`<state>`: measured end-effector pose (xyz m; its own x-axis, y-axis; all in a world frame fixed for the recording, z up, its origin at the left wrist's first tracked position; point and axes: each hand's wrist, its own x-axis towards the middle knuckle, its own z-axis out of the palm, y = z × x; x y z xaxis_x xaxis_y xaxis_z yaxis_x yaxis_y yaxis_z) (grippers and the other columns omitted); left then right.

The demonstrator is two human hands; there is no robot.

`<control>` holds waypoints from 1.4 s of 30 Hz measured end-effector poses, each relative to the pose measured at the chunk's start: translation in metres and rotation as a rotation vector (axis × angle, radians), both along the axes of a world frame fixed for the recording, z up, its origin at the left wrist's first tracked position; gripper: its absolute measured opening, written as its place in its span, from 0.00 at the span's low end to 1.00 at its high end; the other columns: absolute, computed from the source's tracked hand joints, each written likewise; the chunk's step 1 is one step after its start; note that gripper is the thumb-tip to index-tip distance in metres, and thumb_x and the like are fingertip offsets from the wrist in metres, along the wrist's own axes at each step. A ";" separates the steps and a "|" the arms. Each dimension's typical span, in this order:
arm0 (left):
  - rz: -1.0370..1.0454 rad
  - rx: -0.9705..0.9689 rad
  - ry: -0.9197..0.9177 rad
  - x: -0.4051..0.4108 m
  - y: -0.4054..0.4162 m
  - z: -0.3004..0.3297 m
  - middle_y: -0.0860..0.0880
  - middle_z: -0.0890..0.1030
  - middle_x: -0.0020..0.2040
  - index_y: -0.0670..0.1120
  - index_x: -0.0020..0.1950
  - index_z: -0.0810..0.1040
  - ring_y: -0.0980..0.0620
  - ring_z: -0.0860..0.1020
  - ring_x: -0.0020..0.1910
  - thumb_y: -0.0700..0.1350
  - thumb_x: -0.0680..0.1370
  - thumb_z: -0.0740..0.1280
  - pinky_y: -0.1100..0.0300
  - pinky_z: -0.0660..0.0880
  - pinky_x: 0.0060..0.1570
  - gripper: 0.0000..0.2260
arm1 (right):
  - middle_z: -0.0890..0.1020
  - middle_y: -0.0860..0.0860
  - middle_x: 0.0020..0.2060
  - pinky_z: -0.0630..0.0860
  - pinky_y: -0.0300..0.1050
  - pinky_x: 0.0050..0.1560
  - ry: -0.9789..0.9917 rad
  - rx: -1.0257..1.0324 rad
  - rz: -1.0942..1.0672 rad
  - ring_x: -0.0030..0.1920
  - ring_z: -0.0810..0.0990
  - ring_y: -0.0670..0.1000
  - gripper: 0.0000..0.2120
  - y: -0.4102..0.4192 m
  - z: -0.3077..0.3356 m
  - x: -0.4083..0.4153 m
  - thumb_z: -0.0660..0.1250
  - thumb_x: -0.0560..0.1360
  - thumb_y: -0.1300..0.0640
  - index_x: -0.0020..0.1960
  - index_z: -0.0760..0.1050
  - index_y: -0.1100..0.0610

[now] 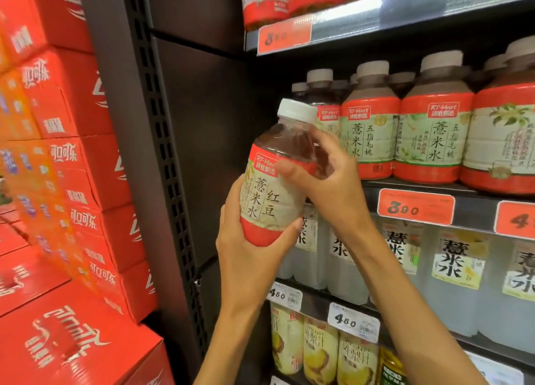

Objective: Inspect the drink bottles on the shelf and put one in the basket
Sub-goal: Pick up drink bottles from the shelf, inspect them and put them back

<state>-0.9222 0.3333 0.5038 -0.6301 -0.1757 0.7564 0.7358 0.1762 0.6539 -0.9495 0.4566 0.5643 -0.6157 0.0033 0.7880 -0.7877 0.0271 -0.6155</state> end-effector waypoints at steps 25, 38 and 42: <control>-0.832 0.518 -0.455 0.048 0.001 -0.040 0.39 0.81 0.57 0.46 0.61 0.80 0.41 0.82 0.49 0.64 0.70 0.66 0.51 0.81 0.44 0.28 | 0.83 0.52 0.50 0.76 0.50 0.59 -0.419 -0.197 0.596 0.53 0.81 0.50 0.21 0.008 -0.014 0.021 0.69 0.74 0.46 0.60 0.77 0.59; -0.799 0.251 -0.542 0.048 -0.010 -0.037 0.45 0.80 0.63 0.51 0.66 0.75 0.45 0.78 0.62 0.64 0.75 0.60 0.46 0.76 0.60 0.25 | 0.84 0.55 0.42 0.79 0.46 0.48 -0.442 -0.332 0.643 0.43 0.83 0.51 0.16 0.005 -0.014 0.013 0.63 0.76 0.48 0.50 0.78 0.62; -0.519 0.110 -0.438 0.049 -0.009 -0.041 0.53 0.82 0.59 0.53 0.65 0.73 0.53 0.80 0.58 0.63 0.67 0.71 0.50 0.76 0.59 0.30 | 0.85 0.56 0.43 0.80 0.45 0.45 -0.414 -0.216 0.419 0.44 0.84 0.51 0.14 -0.006 -0.013 0.013 0.67 0.75 0.48 0.47 0.81 0.59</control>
<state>-0.8731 0.3242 0.4624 -0.8972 0.1705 0.4074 0.3704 -0.2116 0.9044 -0.9367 0.4503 0.5517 -0.8534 -0.1717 0.4921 -0.3994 -0.3912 -0.8291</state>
